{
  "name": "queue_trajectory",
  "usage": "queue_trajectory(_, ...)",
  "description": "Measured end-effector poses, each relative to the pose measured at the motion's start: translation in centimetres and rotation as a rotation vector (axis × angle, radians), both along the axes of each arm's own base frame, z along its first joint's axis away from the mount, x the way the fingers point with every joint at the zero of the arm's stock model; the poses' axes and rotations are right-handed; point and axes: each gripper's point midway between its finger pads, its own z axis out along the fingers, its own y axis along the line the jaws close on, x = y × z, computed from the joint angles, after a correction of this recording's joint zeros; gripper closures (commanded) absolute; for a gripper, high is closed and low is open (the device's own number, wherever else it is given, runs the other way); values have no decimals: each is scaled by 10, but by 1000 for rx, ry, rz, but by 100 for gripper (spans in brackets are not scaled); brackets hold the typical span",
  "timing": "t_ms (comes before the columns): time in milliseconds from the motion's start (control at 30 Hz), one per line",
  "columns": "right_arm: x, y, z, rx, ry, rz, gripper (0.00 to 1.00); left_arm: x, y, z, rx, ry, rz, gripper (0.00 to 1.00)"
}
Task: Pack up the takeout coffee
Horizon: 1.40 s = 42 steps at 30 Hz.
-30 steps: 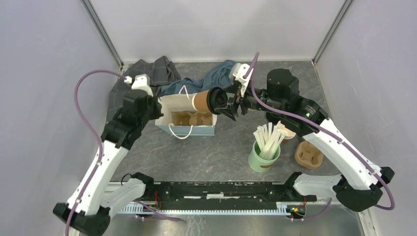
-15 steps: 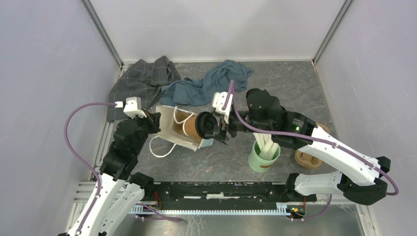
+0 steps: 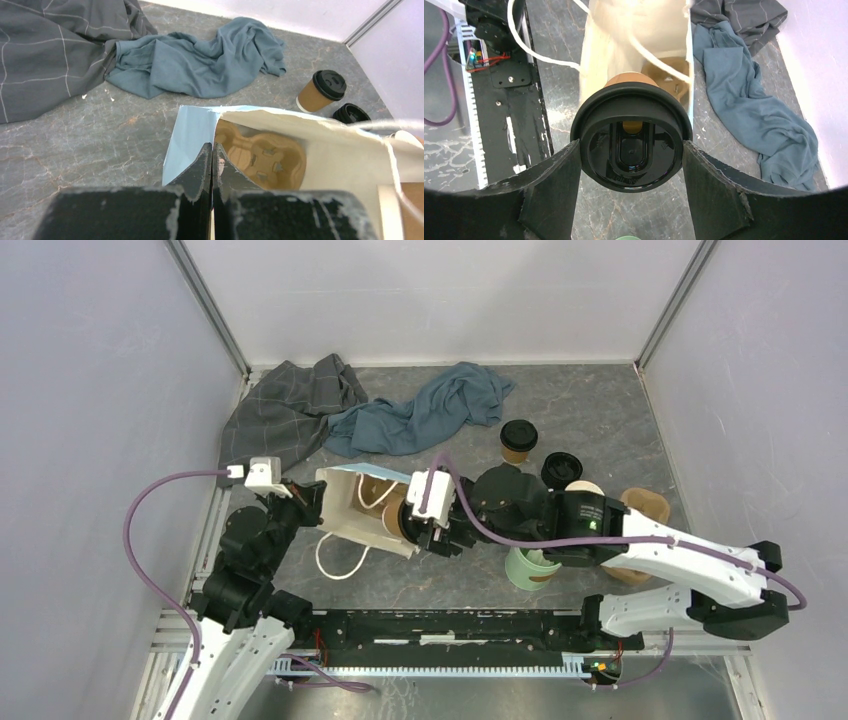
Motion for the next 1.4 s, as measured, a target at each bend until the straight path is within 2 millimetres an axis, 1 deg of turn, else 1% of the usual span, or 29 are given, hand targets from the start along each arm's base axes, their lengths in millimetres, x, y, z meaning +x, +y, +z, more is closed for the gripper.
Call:
queue_trajectory(133, -7, 9, -15, -58, -15, -2, 100, -3, 1, -6, 8, 21, -3, 98)
queue_trajectory(233, -14, 21, -32, -122, -25, 5, 100, -3, 1, -6, 8, 25, -4, 98)
queue_trajectory(300, -16, 33, -44, -175, -32, 6, 100, -5, 2, -7, 13, 38, 0, 98)
queue_trajectory(367, -16, 42, -48, -214, -46, -3, 100, -7, 3, -10, 11, 54, 4, 98)
queue_trajectory(467, -11, 51, -46, -257, -78, -37, 100, -9, 3, -11, -8, 67, 7, 98)
queue_trajectory(500, -6, 54, -38, -264, -104, -69, 100, -9, 2, -11, -13, 72, 9, 98)
queue_trajectory(533, -6, 55, -38, -265, -106, -71, 100, -10, 2, -11, -19, 78, 9, 98)
queue_trajectory(700, 15, 49, -18, -259, -181, -216, 100, -14, 0, -11, -31, 93, -4, 98)
queue_trajectory(833, 27, 43, -13, -260, -224, -298, 100, -20, 1, -9, -52, 93, -7, 98)
queue_trajectory(933, 29, 46, -19, -254, -237, -294, 100, -22, 1, -7, -71, 88, -5, 98)
queue_trajectory(1033, 26, 48, -40, -289, -251, -253, 100, -24, 1, -8, -90, 97, -1, 98)
queue_trajectory(1100, 24, 50, -49, -319, -264, -212, 100, -24, 0, -8, -93, 99, -1, 98)
queue_trajectory(1300, 30, 59, -45, -345, -318, -131, 100, -25, -1, -8, -96, 96, -10, 98)
queue_trajectory(1400, 40, 71, -44, -356, -330, -95, 100, -26, -2, -7, -98, 97, -22, 98)
